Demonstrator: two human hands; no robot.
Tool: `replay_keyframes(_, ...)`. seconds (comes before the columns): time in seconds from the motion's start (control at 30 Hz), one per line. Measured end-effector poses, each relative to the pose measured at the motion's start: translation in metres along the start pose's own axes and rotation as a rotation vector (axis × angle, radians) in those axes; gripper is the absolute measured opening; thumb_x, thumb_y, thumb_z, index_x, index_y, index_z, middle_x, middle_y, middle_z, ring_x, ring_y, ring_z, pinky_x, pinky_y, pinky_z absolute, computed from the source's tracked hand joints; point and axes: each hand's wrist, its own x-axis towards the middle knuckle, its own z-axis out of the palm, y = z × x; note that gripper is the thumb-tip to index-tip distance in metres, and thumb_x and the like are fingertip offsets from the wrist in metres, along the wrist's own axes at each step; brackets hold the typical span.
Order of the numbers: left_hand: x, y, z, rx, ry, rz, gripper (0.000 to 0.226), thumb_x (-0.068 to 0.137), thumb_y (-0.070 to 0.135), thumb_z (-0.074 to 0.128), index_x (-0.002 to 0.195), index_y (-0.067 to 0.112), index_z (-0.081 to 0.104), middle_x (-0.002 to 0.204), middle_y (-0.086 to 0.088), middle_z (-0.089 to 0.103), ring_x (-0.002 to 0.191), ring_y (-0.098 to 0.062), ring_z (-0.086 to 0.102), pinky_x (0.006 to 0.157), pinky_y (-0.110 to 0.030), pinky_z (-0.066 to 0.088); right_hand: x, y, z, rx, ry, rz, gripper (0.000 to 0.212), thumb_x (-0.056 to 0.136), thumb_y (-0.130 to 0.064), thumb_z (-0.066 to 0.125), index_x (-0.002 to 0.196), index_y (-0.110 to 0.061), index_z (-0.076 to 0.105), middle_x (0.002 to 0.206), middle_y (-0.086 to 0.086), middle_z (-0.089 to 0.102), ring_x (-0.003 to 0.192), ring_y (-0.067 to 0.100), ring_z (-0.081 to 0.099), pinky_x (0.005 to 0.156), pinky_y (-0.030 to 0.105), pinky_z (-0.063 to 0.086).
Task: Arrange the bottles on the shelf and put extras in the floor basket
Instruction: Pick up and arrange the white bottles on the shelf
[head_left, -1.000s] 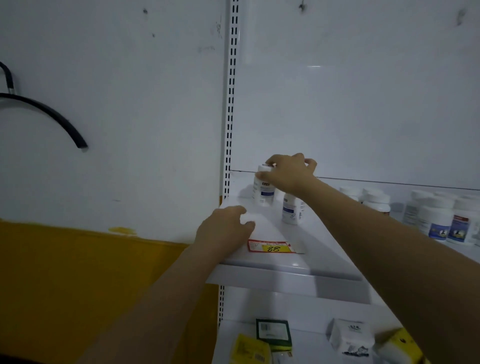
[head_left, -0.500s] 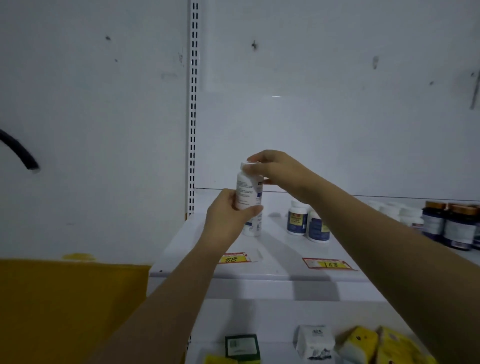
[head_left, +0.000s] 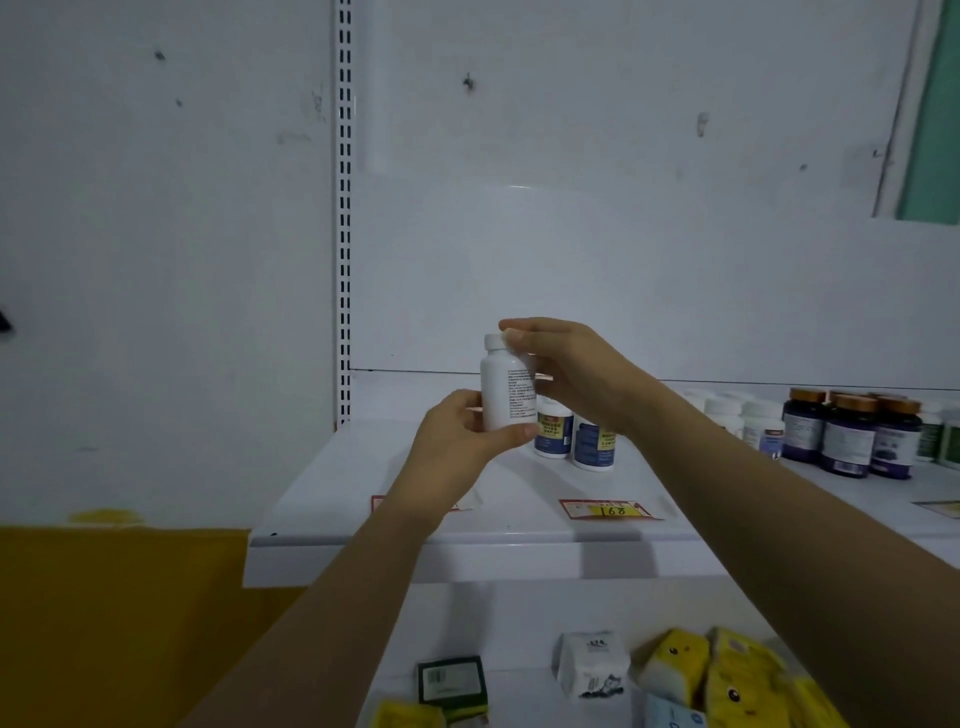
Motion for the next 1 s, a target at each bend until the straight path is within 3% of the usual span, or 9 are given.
replay_keyframes(0.07, 0.002, -0.002, 0.002, 0.064, 0.055, 0.009, 0.052, 0.074, 0.03, 0.078, 0.113, 0.02, 0.045, 0.118, -0.001, 0.059, 0.102, -0.016, 0.059, 0.083, -0.023, 0.049, -0.001, 0.003, 0.001, -0.127, 0.012, -0.01, 0.039, 0.09, -0.034, 0.062, 0.123, -0.015, 0.056, 0.113, 0.0, 0.065, 0.104, 0.015, 0.063, 0.083, 0.026, 0.053)
replay_keyframes(0.2, 0.002, -0.006, 0.003, 0.128, 0.089, 0.025, 0.058, 0.072, 0.031, 0.08, 0.113, 0.021, 0.039, 0.114, 0.002, 0.054, 0.099, -0.015, 0.056, 0.087, -0.027, 0.049, -0.002, 0.007, 0.002, -0.176, 0.032, -0.046, 0.029, 0.087, -0.034, 0.065, 0.109, -0.016, 0.061, 0.103, -0.001, 0.069, 0.089, 0.008, 0.067, 0.068, 0.016, 0.054)
replay_keyframes(0.33, -0.002, -0.008, -0.005, 0.045, -0.041, 0.013, 0.059, 0.081, 0.031, 0.071, 0.131, 0.02, 0.041, 0.125, 0.005, 0.053, 0.113, -0.017, 0.055, 0.103, -0.036, 0.042, -0.001, 0.013, -0.003, -0.034, 0.02, -0.024, 0.03, 0.093, -0.027, 0.059, 0.118, -0.011, 0.062, 0.112, 0.005, 0.068, 0.103, 0.019, 0.066, 0.087, 0.029, 0.055)
replay_keyframes(0.4, -0.002, -0.01, -0.008, 0.029, -0.058, 0.012, 0.052, 0.082, 0.028, 0.07, 0.128, 0.019, 0.048, 0.127, 0.001, 0.058, 0.113, -0.019, 0.057, 0.105, -0.038, 0.041, -0.001, 0.017, -0.002, 0.033, -0.001, 0.013, 0.031, 0.095, -0.023, 0.056, 0.123, -0.01, 0.059, 0.117, 0.008, 0.066, 0.108, 0.022, 0.064, 0.092, 0.033, 0.053)
replay_keyframes(0.53, 0.0, -0.013, -0.003, 0.042, 0.035, 0.011, 0.051, 0.073, 0.022, 0.079, 0.111, 0.023, 0.044, 0.112, 0.003, 0.058, 0.097, -0.014, 0.06, 0.075, -0.017, 0.048, -0.001, 0.019, 0.007, 0.025, 0.026, 0.007, 0.031, 0.09, -0.028, 0.061, 0.118, -0.014, 0.061, 0.117, 0.004, 0.064, 0.1, 0.017, 0.064, 0.086, 0.032, 0.056)
replay_keyframes(0.63, 0.001, -0.015, 0.001, 0.01, 0.058, 0.011, 0.056, 0.072, 0.023, 0.08, 0.114, 0.022, 0.042, 0.112, 0.002, 0.056, 0.099, -0.016, 0.059, 0.069, -0.015, 0.048, 0.001, 0.019, 0.01, 0.013, 0.065, -0.009, 0.037, 0.088, -0.025, 0.065, 0.124, -0.016, 0.058, 0.113, 0.002, 0.065, 0.093, 0.013, 0.065, 0.08, 0.028, 0.057)
replay_keyframes(0.8, 0.002, -0.014, -0.003, -0.029, -0.1, -0.06, 0.047, 0.082, 0.038, 0.068, 0.121, 0.026, 0.046, 0.125, 0.0, 0.056, 0.111, -0.019, 0.056, 0.098, -0.034, 0.047, 0.006, 0.016, 0.004, 0.151, 0.014, -0.014, 0.043, 0.088, -0.009, 0.063, 0.129, -0.019, 0.051, 0.114, 0.003, 0.066, 0.102, 0.02, 0.065, 0.084, 0.03, 0.056)
replay_keyframes(0.87, 0.003, -0.014, -0.002, -0.02, -0.078, -0.059, 0.041, 0.082, 0.037, 0.068, 0.116, 0.027, 0.048, 0.122, 0.0, 0.057, 0.108, -0.018, 0.056, 0.097, -0.035, 0.048, 0.007, 0.016, 0.004, 0.206, -0.002, -0.018, 0.047, 0.087, -0.007, 0.065, 0.13, -0.016, 0.049, 0.114, 0.004, 0.065, 0.104, 0.022, 0.066, 0.083, 0.03, 0.056)
replay_keyframes(1.0, 0.003, -0.009, 0.005, -0.028, 0.04, -0.009, 0.056, 0.078, 0.029, 0.074, 0.126, 0.018, 0.045, 0.12, 0.002, 0.055, 0.106, -0.016, 0.055, 0.085, -0.024, 0.048, 0.007, 0.018, 0.006, 0.085, 0.03, 0.005, 0.046, 0.083, -0.025, 0.07, 0.124, -0.011, 0.056, 0.113, 0.006, 0.066, 0.097, 0.015, 0.067, 0.074, 0.023, 0.055)
